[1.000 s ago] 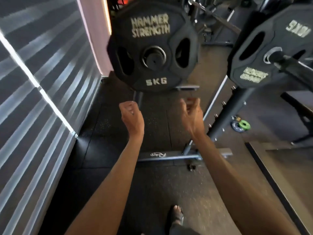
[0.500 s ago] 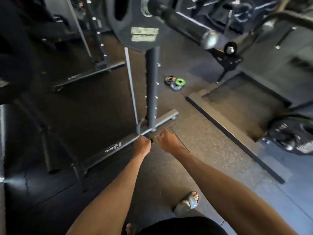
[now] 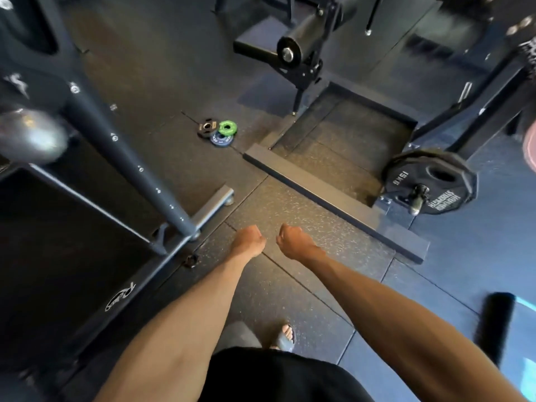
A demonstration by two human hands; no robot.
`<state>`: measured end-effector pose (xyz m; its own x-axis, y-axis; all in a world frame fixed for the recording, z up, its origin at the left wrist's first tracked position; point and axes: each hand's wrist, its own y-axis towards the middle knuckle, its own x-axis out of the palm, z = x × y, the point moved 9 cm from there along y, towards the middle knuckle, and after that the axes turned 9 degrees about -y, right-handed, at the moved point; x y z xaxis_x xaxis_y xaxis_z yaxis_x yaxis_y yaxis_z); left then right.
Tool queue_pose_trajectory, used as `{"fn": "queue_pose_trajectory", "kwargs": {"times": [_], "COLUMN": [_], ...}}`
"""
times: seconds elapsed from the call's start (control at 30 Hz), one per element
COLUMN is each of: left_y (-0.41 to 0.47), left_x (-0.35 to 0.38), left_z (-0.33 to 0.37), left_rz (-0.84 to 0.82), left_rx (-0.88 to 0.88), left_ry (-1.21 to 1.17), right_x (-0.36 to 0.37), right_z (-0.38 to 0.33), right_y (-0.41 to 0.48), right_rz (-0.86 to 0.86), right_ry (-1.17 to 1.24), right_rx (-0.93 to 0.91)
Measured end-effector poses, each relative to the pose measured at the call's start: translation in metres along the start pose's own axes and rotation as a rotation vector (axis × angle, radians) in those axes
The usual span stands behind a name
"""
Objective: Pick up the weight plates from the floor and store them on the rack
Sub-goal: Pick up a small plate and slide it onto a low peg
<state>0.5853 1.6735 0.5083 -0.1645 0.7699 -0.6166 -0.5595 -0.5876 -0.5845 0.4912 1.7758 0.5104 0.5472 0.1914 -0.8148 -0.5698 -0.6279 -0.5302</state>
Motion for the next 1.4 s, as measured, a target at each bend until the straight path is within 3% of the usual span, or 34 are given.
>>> {"fn": "queue_pose_trajectory", "kwargs": {"times": [0.23,0.5,0.83,1.07,1.4], "left_y": [0.093,0.228,0.371,0.497,0.651], "left_x": [0.015,-0.028,-0.144,-0.246,-0.351], "left_z": [0.05,0.087,0.112,0.123,0.128], "left_rz": [-0.072,-0.098,-0.035,0.102,0.094], "left_rx": [-0.029,-0.147,-0.273,-0.366,-0.43], "left_ry": [0.129,0.014,-0.175,-0.279,-0.355], "right_x": [-0.034,-0.104,-0.193,-0.238,-0.275], "right_z": [0.04,0.029,-0.051,-0.114,-0.208], "right_y": [0.097,0.25,0.43,0.588,0.753], "right_rz": [-0.073,-0.169,-0.227,-0.266,-0.413], "right_ry": [-0.02,-0.093,-0.136,-0.159,-0.216], "right_rx": [-0.011,-0.076,-0.26,-0.339,-0.392]}}
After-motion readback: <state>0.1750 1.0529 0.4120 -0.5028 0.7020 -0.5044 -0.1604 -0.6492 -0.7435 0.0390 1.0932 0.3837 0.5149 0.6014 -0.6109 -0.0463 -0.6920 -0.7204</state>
